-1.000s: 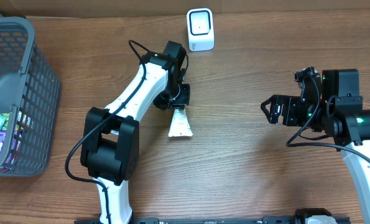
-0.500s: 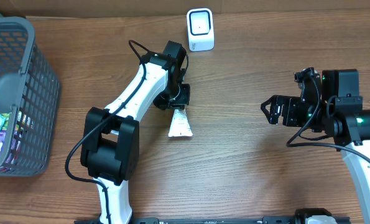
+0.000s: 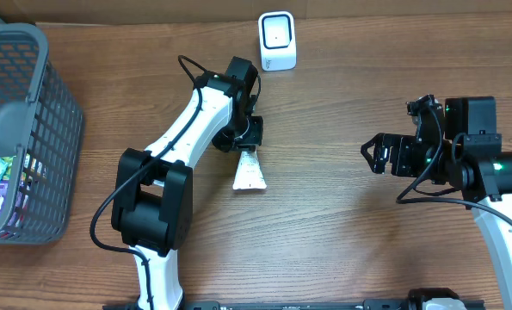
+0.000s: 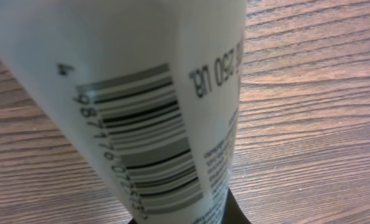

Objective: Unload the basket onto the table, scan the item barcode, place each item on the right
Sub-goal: 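Lower the white tube onto the table and release it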

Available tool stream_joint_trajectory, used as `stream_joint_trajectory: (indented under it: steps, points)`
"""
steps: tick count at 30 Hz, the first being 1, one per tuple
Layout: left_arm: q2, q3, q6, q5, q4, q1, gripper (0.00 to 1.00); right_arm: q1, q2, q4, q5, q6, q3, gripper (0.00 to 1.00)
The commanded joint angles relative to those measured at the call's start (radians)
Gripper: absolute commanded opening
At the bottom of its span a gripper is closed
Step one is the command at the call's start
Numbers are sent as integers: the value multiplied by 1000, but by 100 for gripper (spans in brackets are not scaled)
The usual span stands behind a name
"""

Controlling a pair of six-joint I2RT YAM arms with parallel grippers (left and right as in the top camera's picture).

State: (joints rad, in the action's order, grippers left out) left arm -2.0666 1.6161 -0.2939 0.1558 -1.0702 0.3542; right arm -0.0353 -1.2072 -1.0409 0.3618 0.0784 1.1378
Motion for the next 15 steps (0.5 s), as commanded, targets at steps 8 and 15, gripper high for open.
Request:
stream_joint_trajectory:
  steps: [8, 15]
  points:
    - [11, -49, -21, -1, 16, 14, 4, -4, 0, -2, -2, -2, 20, 100]
    - [11, -57, -21, 2, 29, 14, 4, -4, 0, -1, -2, -2, 20, 100]
